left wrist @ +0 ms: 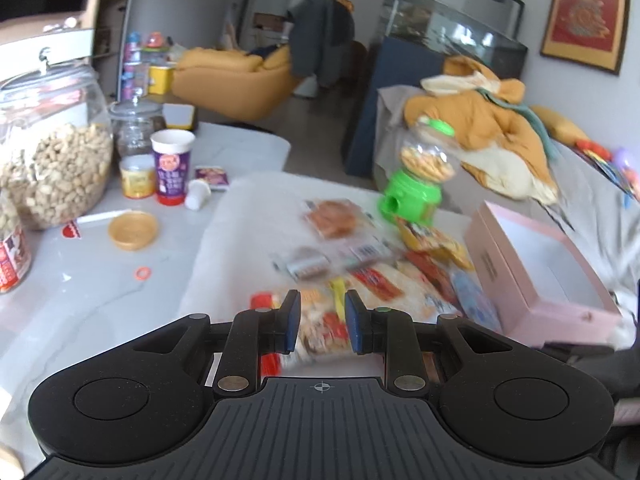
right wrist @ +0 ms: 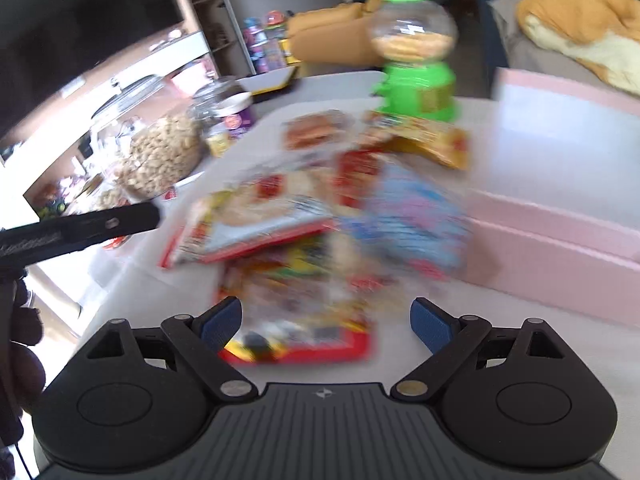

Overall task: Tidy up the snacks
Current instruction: 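Move the right tool to the white rice-cracker bag and close on it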

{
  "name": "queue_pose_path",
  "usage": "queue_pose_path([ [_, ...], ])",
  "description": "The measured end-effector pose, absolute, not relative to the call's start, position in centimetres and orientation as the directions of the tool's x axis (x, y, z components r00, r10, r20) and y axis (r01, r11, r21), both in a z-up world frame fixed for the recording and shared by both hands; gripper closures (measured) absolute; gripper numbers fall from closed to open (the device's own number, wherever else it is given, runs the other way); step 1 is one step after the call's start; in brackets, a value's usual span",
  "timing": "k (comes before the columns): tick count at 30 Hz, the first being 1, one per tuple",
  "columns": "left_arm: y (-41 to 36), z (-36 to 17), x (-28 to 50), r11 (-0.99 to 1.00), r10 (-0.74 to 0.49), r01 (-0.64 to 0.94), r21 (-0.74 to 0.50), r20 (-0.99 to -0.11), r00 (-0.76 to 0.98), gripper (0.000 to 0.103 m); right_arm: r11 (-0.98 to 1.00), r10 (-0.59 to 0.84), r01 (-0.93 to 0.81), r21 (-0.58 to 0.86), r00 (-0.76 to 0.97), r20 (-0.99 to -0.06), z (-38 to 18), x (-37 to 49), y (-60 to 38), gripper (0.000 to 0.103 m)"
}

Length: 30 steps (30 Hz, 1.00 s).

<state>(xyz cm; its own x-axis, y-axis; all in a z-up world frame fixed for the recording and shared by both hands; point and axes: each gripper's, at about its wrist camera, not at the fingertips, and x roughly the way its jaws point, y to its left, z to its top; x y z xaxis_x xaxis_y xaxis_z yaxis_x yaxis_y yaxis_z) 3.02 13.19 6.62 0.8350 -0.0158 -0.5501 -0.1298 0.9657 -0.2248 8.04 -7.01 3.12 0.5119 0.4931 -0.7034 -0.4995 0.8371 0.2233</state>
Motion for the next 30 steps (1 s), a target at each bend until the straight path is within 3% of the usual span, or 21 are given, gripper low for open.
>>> queue_pose_path([
  [3,13.4,6.6,3.8,0.969,0.0,-0.135,-0.206,-0.547,0.837,0.076,0.849,0.44,-0.508,0.143,0.53,-0.725,2.9,8.0,-5.2,0.014],
  [6,13.5,6.6,4.3,0.975,-0.008,-0.116,-0.191,-0.549,0.836,0.076,0.827,0.456,-0.544,0.142,0.502,-0.735,3.7,6.8,-7.2,0.042],
  [7,13.4,6.4,4.5,0.977,-0.001,-0.117,-0.178,-0.555,0.832,0.075,0.825,0.451,-0.547,0.138,0.492,-0.744,3.8,6.4,-8.4,0.058],
  [8,13.3,6.2,4.8,0.978,0.011,-0.125,-0.165,-0.564,0.826,0.075,0.825,0.446,-0.548,0.135,0.487,-0.751,3.9,6.0,-9.6,0.063],
  [13,12.2,5.0,5.8,0.984,0.021,-0.123,-0.131,-0.598,0.801,0.075,0.866,0.383,-0.492,0.088,0.54,-0.749,3.7,3.9,-15.6,0.063],
  [15,12.1,5.1,6.0,0.984,0.028,-0.125,-0.124,-0.59,0.807,0.071,0.875,0.394,-0.469,0.122,0.541,-0.743,3.7,3.8,-16.9,0.058],
  [17,13.0,5.5,6.1,0.979,0.064,-0.163,-0.12,-0.578,0.814,0.07,0.872,0.426,-0.458,0.173,0.536,-0.729,3.9,3.8,-17.4,0.045],
  [21,15.3,5.1,7.0,0.973,0.13,-0.22,-0.075,-0.611,0.781,0.071,0.852,0.466,-0.489,0.188,0.543,-0.698,4.9,3.7,-15.9,0.043],
  [24,16.7,3.7,6.8,0.971,-0.039,-0.121,-0.208,-0.633,0.773,0.071,0.833,0.497,-0.52,0.189,0.552,-0.67,6.2,4.5,-13.0,0.043],
  [30,15.1,3.2,2.6,0.966,-0.193,0.023,-0.258,-0.656,0.73,0.066,0.789,0.532,-0.596,0.151,0.537,-0.655,8.4,8.7,-5.3,0.043],
])
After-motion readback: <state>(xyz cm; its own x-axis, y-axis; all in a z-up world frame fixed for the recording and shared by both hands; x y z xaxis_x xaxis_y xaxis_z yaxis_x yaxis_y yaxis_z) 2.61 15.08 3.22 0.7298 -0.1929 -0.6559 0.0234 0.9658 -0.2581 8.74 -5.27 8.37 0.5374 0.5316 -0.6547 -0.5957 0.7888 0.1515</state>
